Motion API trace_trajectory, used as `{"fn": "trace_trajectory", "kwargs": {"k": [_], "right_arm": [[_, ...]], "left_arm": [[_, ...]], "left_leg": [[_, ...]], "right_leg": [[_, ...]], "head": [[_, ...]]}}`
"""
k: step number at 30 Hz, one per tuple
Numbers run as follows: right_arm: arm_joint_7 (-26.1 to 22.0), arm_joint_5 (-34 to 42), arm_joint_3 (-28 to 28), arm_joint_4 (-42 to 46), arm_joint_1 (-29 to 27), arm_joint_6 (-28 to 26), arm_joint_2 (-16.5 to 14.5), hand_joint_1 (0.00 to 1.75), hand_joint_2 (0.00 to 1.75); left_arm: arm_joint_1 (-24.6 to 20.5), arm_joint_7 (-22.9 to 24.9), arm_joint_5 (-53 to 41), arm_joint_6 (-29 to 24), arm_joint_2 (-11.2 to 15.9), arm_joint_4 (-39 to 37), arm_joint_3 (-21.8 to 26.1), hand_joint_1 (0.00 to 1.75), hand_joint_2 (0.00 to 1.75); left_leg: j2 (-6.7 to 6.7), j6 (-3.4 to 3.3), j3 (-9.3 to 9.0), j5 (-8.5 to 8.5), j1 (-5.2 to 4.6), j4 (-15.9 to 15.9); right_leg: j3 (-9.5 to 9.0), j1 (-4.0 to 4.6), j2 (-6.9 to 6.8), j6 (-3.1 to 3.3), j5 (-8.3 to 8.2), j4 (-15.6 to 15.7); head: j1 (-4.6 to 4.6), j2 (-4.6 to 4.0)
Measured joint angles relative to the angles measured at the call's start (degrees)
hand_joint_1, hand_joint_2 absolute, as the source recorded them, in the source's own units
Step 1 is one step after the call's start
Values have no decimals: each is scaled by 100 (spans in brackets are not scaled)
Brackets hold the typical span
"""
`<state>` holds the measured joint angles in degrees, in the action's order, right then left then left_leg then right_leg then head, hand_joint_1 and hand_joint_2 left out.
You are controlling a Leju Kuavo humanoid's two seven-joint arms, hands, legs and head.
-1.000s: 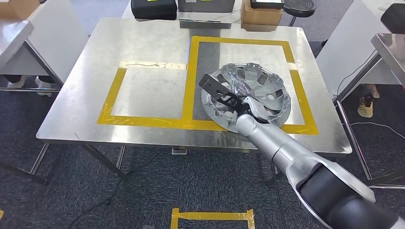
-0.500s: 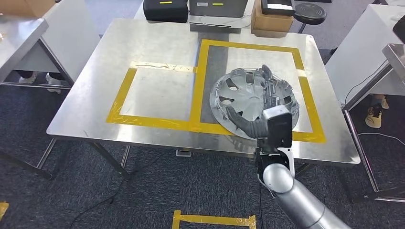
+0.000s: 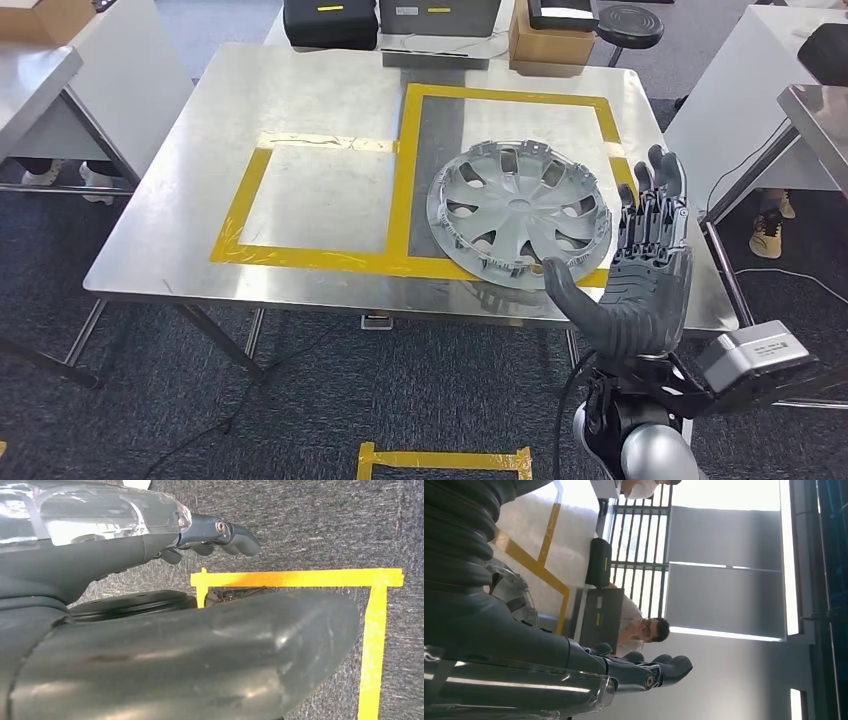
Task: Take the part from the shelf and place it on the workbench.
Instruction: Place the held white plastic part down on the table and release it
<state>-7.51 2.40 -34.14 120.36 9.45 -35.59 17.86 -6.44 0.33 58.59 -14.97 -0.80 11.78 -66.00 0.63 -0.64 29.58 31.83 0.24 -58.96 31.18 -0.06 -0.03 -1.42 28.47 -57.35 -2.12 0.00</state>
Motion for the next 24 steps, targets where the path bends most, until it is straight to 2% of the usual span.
{"fn": "trace_trajectory", "kwargs": {"k": [6,9,11,13,14,16,17,18,19,21,22,23,24], "right_arm": [[-3,2,-1,260,-67,30,0,0,175],[-4,7,-3,343,-75,54,0,0,175],[-5,10,-4,388,-78,65,1,0,175],[-8,13,-4,424,-82,77,2,0,175],[-9,14,-5,436,-87,81,4,0,175],[-10,16,-7,444,-108,88,10,0,175],[-10,16,-8,444,-122,90,13,0,175],[-10,17,-8,443,-133,91,14,0,175],[-10,17,-9,443,-139,92,15,0,175],[-10,17,-9,447,-140,93,16,0,175],[-10,17,-8,452,-141,94,18,0,175],[-10,18,-8,459,-142,95,20,0,175],[-10,19,-7,465,-147,95,23,0,175]], "left_arm": [[-2,8,3,0,2,0,28,0,0],[-5,11,3,0,8,0,45,0,0],[-9,11,3,-1,11,0,47,0,0],[-16,15,3,-3,13,0,47,0,0],[-18,20,3,-5,12,0,47,0,0],[-17,30,4,-7,12,0,47,0,0],[-15,35,4,-7,12,0,47,0,0],[-15,39,5,-7,13,0,47,0,0],[-16,41,5,-7,12,0,47,0,0],[-21,45,4,-7,5,1,47,0,0],[-27,47,2,-7,-3,2,47,0,0],[-31,53,-2,-6,-12,4,47,0,0],[-35,73,-13,-4,-21,6,47,0,0]], "left_leg": [[-29,-15,2,3,-38,-2],[-32,-55,5,-2,-70,-5],[-38,-108,7,-42,-73,14],[-47,-167,15,-97,-54,49],[-52,-189,24,-117,-46,63],[-56,-208,53,-132,-61,62],[-58,-210,62,-137,-72,61],[-57,-209,66,-141,-85,59],[-55,-206,65,-145,-97,58],[-47,-198,57,-146,-117,57],[-41,-185,69,-152,-125,54],[-37,-156,90,-168,-122,51],[-33,-121,116,-188,-111,52]], "right_leg": [[13,-40,17,-28,-16,0],[13,-69,22,-62,-33,6],[20,-88,24,-99,-33,-2],[102,-92,24,-131,146,-208],[210,-93,23,-140,336,-484],[507,-92,21,-149,729,-1258],[620,-91,20,-144,827,-1564],[650,-88,20,-127,802,-1676],[586,-82,21,-97,663,-1570],[261,-46,27,7,245,-873],[104,-21,26,61,101,-520],[0,3,25,102,23,-268],[-40,27,24,133,8,-148]], "head": [[5,0],[7,0],[13,0],[0,0],[-17,0],[-49,0],[-55,0],[-57,0],[-60,0],[-62,0],[-50,0],[-39,0],[-31,0]]}}
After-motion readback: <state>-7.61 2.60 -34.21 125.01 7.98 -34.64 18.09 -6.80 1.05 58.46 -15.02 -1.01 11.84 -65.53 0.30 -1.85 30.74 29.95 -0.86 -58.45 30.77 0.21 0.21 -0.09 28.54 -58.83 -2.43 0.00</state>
